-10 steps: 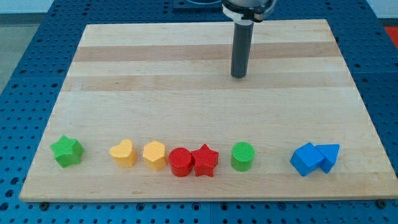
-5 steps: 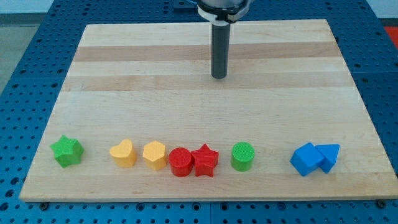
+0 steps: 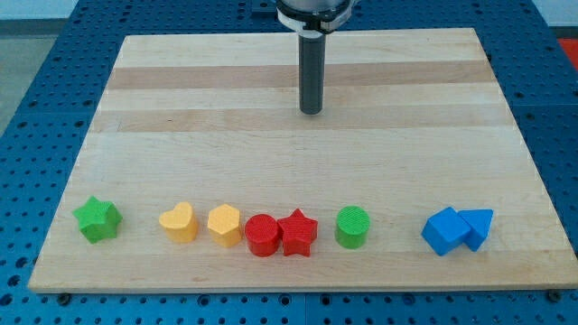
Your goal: Slide your arm to the yellow heart
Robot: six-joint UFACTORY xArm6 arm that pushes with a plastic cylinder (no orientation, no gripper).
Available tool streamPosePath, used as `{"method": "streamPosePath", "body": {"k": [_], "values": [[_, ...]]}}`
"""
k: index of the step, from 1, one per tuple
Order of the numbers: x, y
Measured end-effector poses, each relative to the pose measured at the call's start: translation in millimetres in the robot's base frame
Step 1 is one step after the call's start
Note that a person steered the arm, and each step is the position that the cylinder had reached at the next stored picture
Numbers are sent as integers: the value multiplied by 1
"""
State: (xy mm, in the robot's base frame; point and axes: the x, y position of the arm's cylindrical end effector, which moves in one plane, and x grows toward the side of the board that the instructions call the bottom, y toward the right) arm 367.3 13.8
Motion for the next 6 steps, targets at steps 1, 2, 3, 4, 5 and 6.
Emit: {"method": "streamPosePath", "body": {"k": [1,2,3,4,5,6], "values": [[0,0],[4,0],[38,-1],[54,-3],[54,-7],[56,-62]]}}
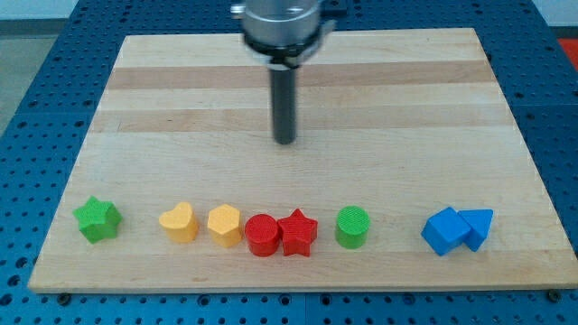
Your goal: Slide your arm to the yellow heart
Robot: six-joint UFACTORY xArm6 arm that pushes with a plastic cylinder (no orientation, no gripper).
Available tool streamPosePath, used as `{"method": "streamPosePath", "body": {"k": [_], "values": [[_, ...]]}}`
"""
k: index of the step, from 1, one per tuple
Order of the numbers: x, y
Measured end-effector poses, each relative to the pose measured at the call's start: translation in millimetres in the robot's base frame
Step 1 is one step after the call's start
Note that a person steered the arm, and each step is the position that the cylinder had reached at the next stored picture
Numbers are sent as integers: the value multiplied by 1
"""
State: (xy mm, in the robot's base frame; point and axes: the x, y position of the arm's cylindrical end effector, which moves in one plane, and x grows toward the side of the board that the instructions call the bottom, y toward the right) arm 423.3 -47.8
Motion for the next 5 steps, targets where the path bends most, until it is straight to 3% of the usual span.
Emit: {"method": "streamPosePath", "body": {"k": [1,5], "values": [[26,-48],[77,-108]]}}
